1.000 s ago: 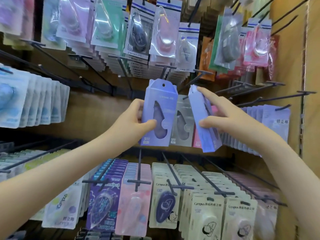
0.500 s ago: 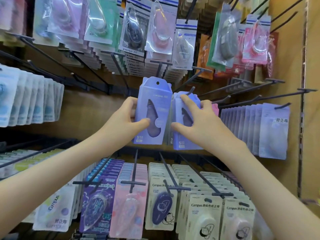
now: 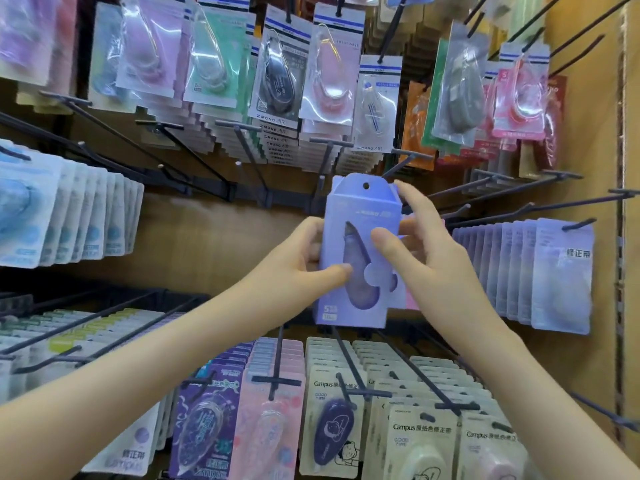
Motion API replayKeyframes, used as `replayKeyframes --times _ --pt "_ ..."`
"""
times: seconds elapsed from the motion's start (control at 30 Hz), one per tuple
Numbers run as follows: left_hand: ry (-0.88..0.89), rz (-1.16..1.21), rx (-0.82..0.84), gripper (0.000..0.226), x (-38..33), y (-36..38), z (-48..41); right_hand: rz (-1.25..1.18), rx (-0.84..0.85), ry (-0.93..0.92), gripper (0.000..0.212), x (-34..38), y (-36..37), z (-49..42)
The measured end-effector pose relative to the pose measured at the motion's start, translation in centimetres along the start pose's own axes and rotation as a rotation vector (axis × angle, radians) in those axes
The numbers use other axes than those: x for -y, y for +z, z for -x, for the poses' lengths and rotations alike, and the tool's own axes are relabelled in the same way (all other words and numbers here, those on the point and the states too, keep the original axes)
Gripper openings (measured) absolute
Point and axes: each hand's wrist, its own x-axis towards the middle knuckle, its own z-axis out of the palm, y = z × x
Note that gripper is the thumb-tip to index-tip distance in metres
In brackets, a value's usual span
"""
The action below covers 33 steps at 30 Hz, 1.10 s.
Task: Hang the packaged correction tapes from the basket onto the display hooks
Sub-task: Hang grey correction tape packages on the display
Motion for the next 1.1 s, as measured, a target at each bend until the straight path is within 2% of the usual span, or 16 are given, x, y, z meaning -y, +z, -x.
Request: replayKeyframes --times 0.07,0.17,0.2,0.37,0.6,0.77,0.93,1.1 --pt "0.007 0.051 0.016 0.042 -0.6 1.0 -0.9 -0.125 0.006 0.039 0.061 0.1 -0.4 -0.1" --pt "-0.002 0.094 0.002 0.073 -1.0 2.1 -2.4 -0.245 -0.039 0.109 0.062 -0.4 -1.0 -0.5" --pt "-0.002 0.073 -0.005 0.077 -0.9 2.3 -2.8 -0.256 -0.033 0.139 0.06 -0.6 -1.2 -0.6" --pt "0.019 -0.139 -0.037 0.069 -0.8 2.8 -3.7 -0.191 0.001 0.175 0.056 -0.9 -1.3 -0.9" --pt "-0.005 -0.259 -0.095 0.068 -2.0 3.1 -4.0 -0.204 -0.037 0.179 0.053 -1.0 -1.8 -1.0" --pt "-0.011 -0.302 -0.098 0.066 -2.6 3.5 -4.1 -0.296 -0.034 0.219 0.052 -1.4 -2.1 -1.0" --pt "-0.031 -0.237 -0.148 0.067 -2.3 3.6 -3.8 -0.31 0.03 0.187 0.051 -1.2 -1.3 -1.1" --pt "-0.037 -0.207 -0.124 0.071 -2.1 3.7 -3.7 -0.338 0.03 0.19 0.047 -1.6 -1.5 -1.2"
